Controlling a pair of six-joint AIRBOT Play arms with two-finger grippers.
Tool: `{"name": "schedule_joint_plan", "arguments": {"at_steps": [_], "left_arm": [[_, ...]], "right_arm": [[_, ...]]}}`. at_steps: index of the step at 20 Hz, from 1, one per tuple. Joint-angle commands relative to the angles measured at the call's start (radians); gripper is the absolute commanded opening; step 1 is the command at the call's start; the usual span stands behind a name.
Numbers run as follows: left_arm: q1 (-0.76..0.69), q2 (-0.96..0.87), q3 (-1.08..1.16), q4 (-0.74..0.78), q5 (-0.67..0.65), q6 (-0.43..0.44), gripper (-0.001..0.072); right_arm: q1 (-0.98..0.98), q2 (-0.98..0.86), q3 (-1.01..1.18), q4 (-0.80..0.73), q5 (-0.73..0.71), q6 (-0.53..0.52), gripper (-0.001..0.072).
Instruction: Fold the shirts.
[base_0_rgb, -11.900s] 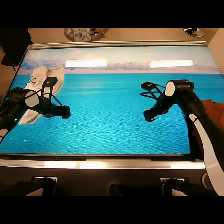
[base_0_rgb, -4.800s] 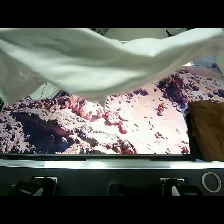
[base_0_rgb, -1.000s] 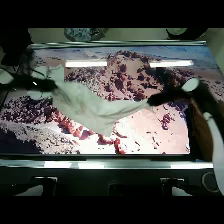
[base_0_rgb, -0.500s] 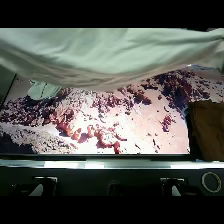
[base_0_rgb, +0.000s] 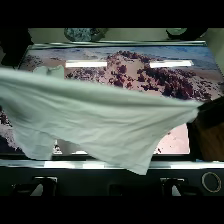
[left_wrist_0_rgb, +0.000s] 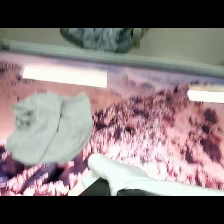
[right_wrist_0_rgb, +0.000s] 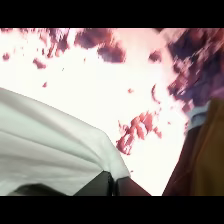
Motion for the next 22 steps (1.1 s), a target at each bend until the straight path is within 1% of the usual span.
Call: {"name": "schedule_joint_plan", "arguments": {"at_steps": [1, 2, 4, 5, 7, 8, 9, 11, 13, 15, 16, 17, 18, 19, 20, 21, 22], "left_arm": [[-0.006, 0.013, -0.372, -0.022, 0.045, 0.058, 0.0032], [-0.006, -0.013, -0.438, -0.034, 0.106, 0.083, 0.0032], [-0.006, -0.119, -0.473, -0.037, 0.204, 0.095, 0.0031], [-0.006, -0.204, -0.461, -0.037, 0.245, 0.110, 0.0031], [-0.006, -0.397, -0.394, -0.037, 0.307, 0.112, 0.0031], [-0.006, -0.499, -0.338, -0.037, 0.321, 0.116, 0.0031], [-0.006, -0.609, -0.264, -0.037, 0.323, 0.138, 0.0032], [-0.006, -0.795, -0.110, -0.047, 0.313, 0.145, 0.0033], [-0.006, -0.926, 0.019, -0.120, 0.283, 0.145, 0.0034], [-0.010, -1.004, 0.089, -0.219, 0.282, 0.145, 0.0035], [-0.011, -1.025, 0.106, -0.254, 0.280, 0.145, 0.0065], [-0.011, -1.032, 0.116, -0.270, 0.272, 0.144, 0.0270], [-0.003, -1.030, 0.138, -0.259, 0.229, 0.146, 0.0561], [0.012, -1.026, 0.169, -0.224, 0.162, 0.149, 0.0637], [0.039, -1.019, 0.200, -0.180, 0.082, 0.181, 0.0635], [0.071, -1.010, 0.219, -0.143, 0.012, 0.191, 0.0613], [0.113, -1.001, 0.219, -0.123, -0.045, 0.190, 0.0602]], "right_arm": [[0.000, -0.022, -0.301, 0.011, -0.049, -0.076, 0.0041], [0.000, -0.047, -0.349, 0.007, -0.133, -0.084, 0.0041], [0.000, -0.170, -0.362, -0.018, -0.285, -0.083, 0.0041], [0.000, -0.254, -0.353, -0.017, -0.376, -0.083, 0.0041], [0.000, -0.435, -0.309, 0.015, -0.534, -0.071, 0.0041], [0.000, -0.531, -0.270, 0.042, -0.603, -0.064, 0.0041], [0.000, -0.610, -0.230, 0.074, -0.663, -0.064, 0.0042], [0.000, -0.739, -0.150, 0.153, -0.759, -0.062, 0.0043], [0.001, -0.809, -0.109, 0.263, -0.824, -0.041, 0.0043], [0.001, -0.846, -0.110, 0.377, -0.840, -0.036, 0.0045], [0.001, -0.856, -0.110, 0.411, -0.837, -0.037, 0.0115], [0.001, -0.855, -0.109, 0.430, -0.822, -0.038, 0.0322], [-0.004, -0.837, -0.106, 0.434, -0.792, -0.045, 0.0535], [-0.018, -0.812, -0.098, 0.430, -0.744, -0.090, 0.0570], [-0.044, -0.779, -0.091, 0.427, -0.679, -0.145, 0.0572], [-0.076, -0.748, -0.090, 0.412, -0.617, -0.178, 0.0572], [-0.118, -0.721, -0.090, 0.374, -0.542, -0.181, 0.0571]]}}
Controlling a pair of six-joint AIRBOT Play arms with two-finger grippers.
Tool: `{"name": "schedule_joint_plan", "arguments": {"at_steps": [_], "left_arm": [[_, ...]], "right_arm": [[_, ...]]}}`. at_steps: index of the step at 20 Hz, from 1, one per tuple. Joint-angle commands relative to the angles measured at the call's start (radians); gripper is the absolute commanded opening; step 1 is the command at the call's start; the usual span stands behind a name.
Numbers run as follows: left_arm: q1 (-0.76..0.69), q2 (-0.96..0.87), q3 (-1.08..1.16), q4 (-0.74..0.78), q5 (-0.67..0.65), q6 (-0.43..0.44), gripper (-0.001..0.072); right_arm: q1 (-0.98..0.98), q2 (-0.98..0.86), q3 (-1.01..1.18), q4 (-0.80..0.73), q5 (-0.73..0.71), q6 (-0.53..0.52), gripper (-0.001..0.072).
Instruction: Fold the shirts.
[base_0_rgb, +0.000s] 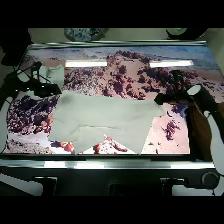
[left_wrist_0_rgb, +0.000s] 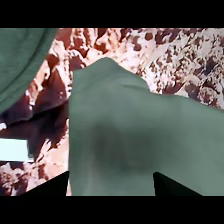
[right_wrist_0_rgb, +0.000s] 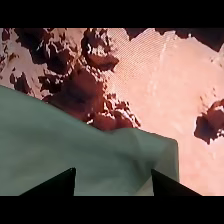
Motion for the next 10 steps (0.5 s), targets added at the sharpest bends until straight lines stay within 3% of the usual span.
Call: {"name": "schedule_joint_plan", "arguments": {"at_steps": [1, 3, 4, 5, 10], "left_arm": [[0.105, -0.005, 0.048, 0.051, -0.221, 0.019, 0.0599], [0.164, -0.006, -0.017, -0.029, -0.236, 0.027, 0.0595], [0.179, -0.008, -0.065, -0.064, -0.234, 0.055, 0.0491], [0.185, -0.012, -0.107, -0.081, -0.222, 0.077, 0.0443], [0.168, -0.048, -0.199, -0.139, -0.144, 0.130, 0.0443]], "right_arm": [[-0.104, 0.065, 0.010, -0.034, 0.242, -0.071, 0.0569], [-0.166, 0.064, -0.006, -0.060, 0.362, -0.071, 0.0561], [-0.182, 0.065, -0.024, -0.067, 0.400, -0.081, 0.0558], [-0.183, 0.065, -0.046, -0.068, 0.426, -0.092, 0.0556], [-0.150, 0.064, -0.114, -0.063, 0.428, -0.094, 0.0552]]}}
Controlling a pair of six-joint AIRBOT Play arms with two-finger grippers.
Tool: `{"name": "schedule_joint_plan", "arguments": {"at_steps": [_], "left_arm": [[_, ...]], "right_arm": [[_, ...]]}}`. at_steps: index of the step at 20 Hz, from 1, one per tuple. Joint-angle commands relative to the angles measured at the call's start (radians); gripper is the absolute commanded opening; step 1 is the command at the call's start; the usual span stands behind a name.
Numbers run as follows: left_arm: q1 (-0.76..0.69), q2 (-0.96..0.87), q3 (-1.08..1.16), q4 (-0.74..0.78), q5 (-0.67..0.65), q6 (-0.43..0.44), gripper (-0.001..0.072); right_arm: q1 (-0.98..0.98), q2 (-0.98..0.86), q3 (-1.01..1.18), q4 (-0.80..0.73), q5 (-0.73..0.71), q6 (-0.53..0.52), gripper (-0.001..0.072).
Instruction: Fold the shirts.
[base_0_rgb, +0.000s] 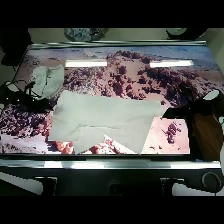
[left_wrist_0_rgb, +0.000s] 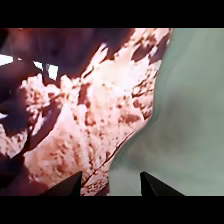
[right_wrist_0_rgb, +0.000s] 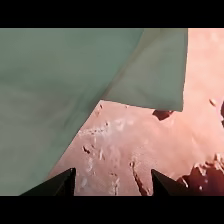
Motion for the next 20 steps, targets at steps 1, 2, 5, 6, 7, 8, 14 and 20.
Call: {"name": "schedule_joint_plan", "arguments": {"at_steps": [1, 2, 5, 6, 7, 8, 14, 20], "left_arm": [[-0.003, -0.027, -0.043, -0.054, 0.034, 0.039, 0.0444], [-0.006, -0.029, -0.044, -0.055, 0.053, 0.042, 0.0443], [-0.012, -0.029, -0.049, -0.055, 0.079, 0.042, 0.0441], [-0.012, -0.029, -0.056, -0.055, 0.077, 0.042, 0.0440], [-0.012, -0.029, -0.065, -0.055, 0.077, 0.042, 0.0439], [-0.015, -0.029, -0.074, -0.060, 0.076, 0.043, 0.0401], [-0.021, -0.018, -0.084, -0.085, 0.071, 0.064, 0.0033], [-0.021, 0.034, -0.084, -0.085, 0.067, 0.086, 0.0033]], "right_arm": [[0.006, 0.003, -0.045, 0.008, 0.035, -0.007, 0.0552], [0.005, 0.002, -0.052, 0.002, 0.039, -0.008, 0.0552], [0.005, 0.003, -0.062, -0.009, 0.050, -0.008, 0.0552], [0.005, 0.003, -0.062, -0.009, 0.050, -0.008, 0.0552], [0.005, 0.003, -0.062, -0.008, 0.050, -0.007, 0.0552], [0.005, 0.003, -0.062, -0.009, 0.052, -0.007, 0.0552], [0.005, 0.003, -0.109, -0.009, 0.160, -0.011, 0.0553], [0.182, 0.125, -0.398, 0.012, 0.045, -0.023, 0.0582]]}}
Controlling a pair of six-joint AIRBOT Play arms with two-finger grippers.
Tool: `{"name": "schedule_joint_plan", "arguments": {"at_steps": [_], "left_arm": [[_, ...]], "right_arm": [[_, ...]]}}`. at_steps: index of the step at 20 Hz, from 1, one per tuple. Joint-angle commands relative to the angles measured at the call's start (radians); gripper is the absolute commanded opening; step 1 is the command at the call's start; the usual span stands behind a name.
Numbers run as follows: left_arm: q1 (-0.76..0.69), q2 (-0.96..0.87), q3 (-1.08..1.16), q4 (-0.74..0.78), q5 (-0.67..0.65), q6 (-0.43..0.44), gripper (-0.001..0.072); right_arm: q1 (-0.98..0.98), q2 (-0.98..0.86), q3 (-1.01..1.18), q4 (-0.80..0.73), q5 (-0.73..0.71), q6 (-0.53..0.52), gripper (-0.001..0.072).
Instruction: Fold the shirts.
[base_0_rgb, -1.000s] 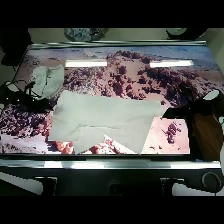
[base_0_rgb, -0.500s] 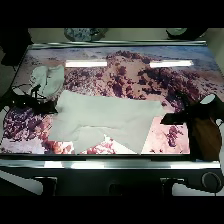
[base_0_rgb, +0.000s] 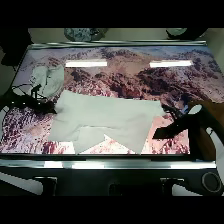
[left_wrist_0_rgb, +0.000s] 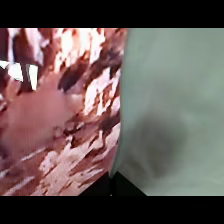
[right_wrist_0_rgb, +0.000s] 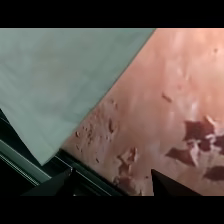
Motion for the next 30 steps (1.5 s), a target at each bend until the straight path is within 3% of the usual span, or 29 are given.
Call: {"name": "schedule_joint_plan", "arguments": {"at_steps": [1, 5, 8, 9, 10, 11, 13, 16, 19, 21, 23, 26, 30], "left_arm": [[-0.001, 0.026, 0.000, -0.013, -0.006, 0.010, 0.0033], [-0.003, 0.028, 0.000, -0.025, -0.024, 0.010, 0.0033], [-0.002, 0.030, 0.000, -0.024, -0.046, 0.010, 0.0033], [-0.002, 0.030, 0.000, -0.024, -0.049, 0.010, 0.0033], [-0.002, 0.032, 0.000, -0.024, -0.053, 0.010, 0.0033], [-0.002, 0.038, 0.000, -0.024, -0.056, 0.010, 0.0033], [-0.001, 0.077, 0.003, -0.024, -0.053, 0.026, 0.0032], [-0.002, 0.208, 0.066, -0.039, -0.037, 0.046, 0.0031], [-0.003, 0.396, 0.204, -0.142, 0.060, 0.018, 0.0031], [-0.003, 0.528, 0.345, -0.159, 0.146, -0.067, 0.0031], [-0.001, 0.652, 0.501, -0.158, 0.206, -0.130, 0.0031], [-0.001, 0.796, 0.641, -0.151, 0.223, -0.195, 0.0031], [-0.001, 0.951, 0.647, -0.107, 0.216, -0.240, 0.0030]], "right_arm": [[0.093, 0.065, -0.142, 0.049, -0.081, 0.016, 0.0582], [0.173, 0.085, -0.266, 0.268, -0.171, -0.009, 0.0581], [0.294, 0.085, -0.290, 0.289, -0.234, 0.048, 0.0578], [0.333, 0.085, -0.291, 0.288, -0.272, 0.088, 0.0529], [0.365, 0.085, -0.291, 0.290, -0.323, 0.122, 0.0345], [0.382, 0.085, -0.288, 0.289, -0.357, 0.146, 0.0055], [0.378, 0.097, -0.257, 0.280, -0.382, 0.137, 0.0041], [0.379, 0.196, -0.087, 0.097, -0.354, 0.107, 0.0040], [0.379, 0.338, 0.226, -0.260, -0.355, 0.163, 0.0040], [0.379, 0.422, 0.495, -0.567, -0.379, 0.233, 0.0040], [0.379, 0.475, 0.731, -0.766, -0.399, 0.259, 0.0040], [0.380, 0.520, 1.001, -0.818, -0.354, 0.269, 0.0040], [0.380, 0.572, 1.095, -0.810, -0.219, 0.269, 0.0041]]}}
